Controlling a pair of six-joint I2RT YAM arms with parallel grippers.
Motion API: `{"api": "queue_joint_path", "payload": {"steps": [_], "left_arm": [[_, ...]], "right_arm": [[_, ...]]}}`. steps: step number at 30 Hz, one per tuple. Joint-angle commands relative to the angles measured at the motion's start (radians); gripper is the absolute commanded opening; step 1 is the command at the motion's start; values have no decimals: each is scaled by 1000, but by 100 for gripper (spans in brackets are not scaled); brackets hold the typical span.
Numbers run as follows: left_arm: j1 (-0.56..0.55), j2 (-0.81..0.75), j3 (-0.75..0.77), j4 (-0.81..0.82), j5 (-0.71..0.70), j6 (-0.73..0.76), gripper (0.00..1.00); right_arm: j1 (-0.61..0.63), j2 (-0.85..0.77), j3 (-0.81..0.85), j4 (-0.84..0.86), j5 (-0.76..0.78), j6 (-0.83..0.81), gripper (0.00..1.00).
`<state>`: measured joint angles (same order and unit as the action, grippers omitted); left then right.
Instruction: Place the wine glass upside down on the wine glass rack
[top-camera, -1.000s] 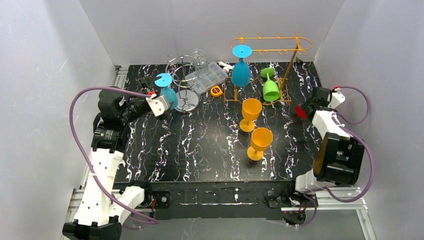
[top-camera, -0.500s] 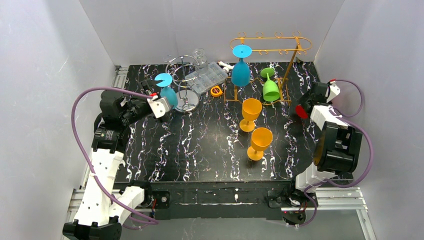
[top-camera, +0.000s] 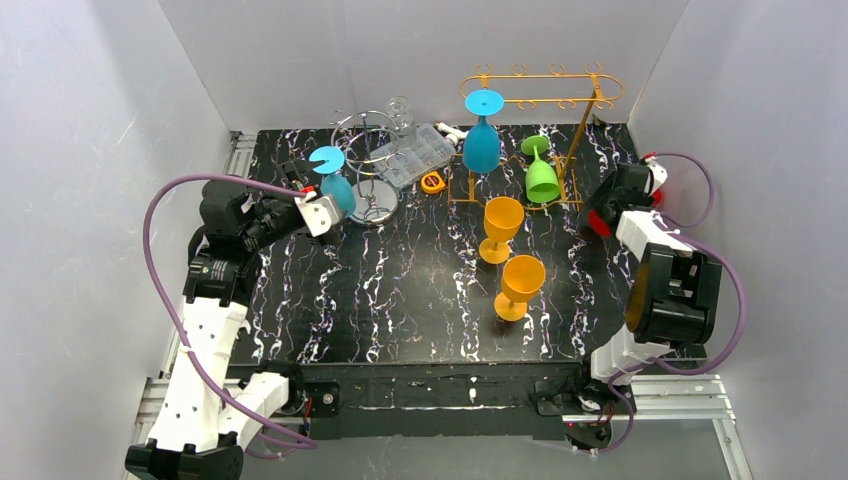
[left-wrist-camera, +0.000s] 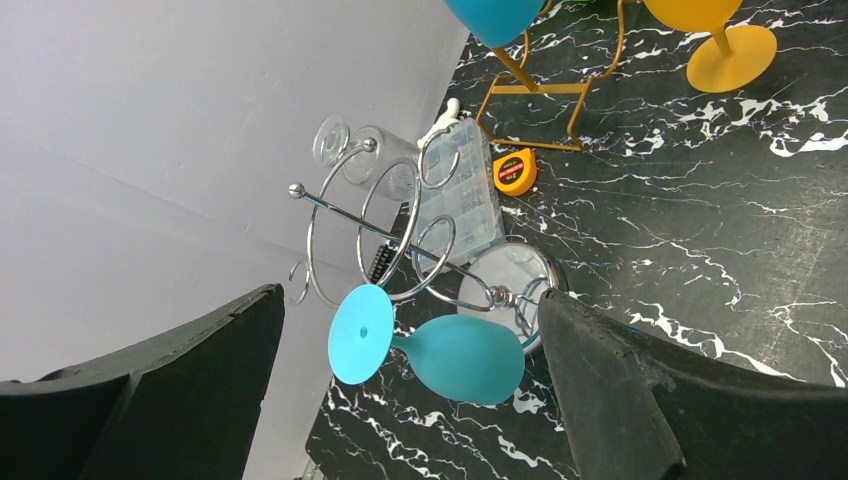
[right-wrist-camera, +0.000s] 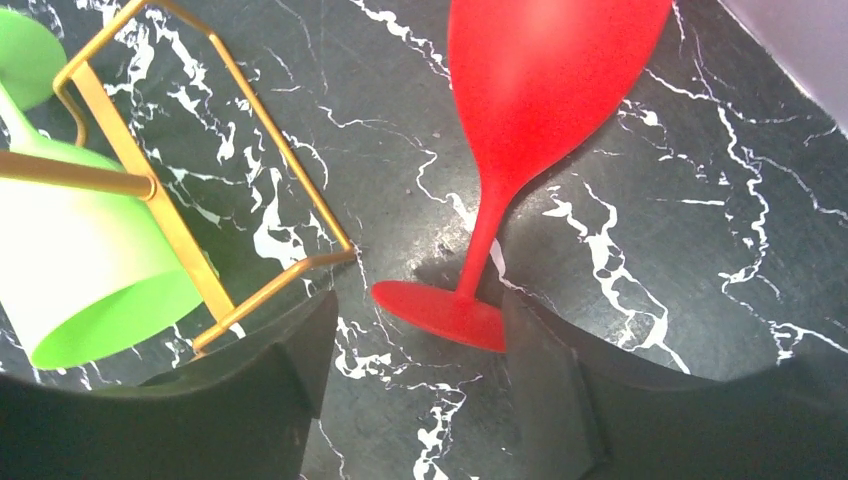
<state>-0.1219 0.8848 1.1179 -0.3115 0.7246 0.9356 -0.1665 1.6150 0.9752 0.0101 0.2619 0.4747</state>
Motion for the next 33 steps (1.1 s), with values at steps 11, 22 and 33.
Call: {"api": "queue_joint_path", "payload": {"steps": [11, 22, 33], "left_arm": [[-4, -21, -19, -12, -1, 8, 98], [-4, -21, -9, -12, -2, 8, 98], [-4, -26, -12, -12, 1, 7, 98]], "right_arm": [[29, 29, 48, 28, 96, -171, 67], [41, 50, 0, 36, 66, -174, 43], [63, 42, 25, -39, 75, -170, 53]]}}
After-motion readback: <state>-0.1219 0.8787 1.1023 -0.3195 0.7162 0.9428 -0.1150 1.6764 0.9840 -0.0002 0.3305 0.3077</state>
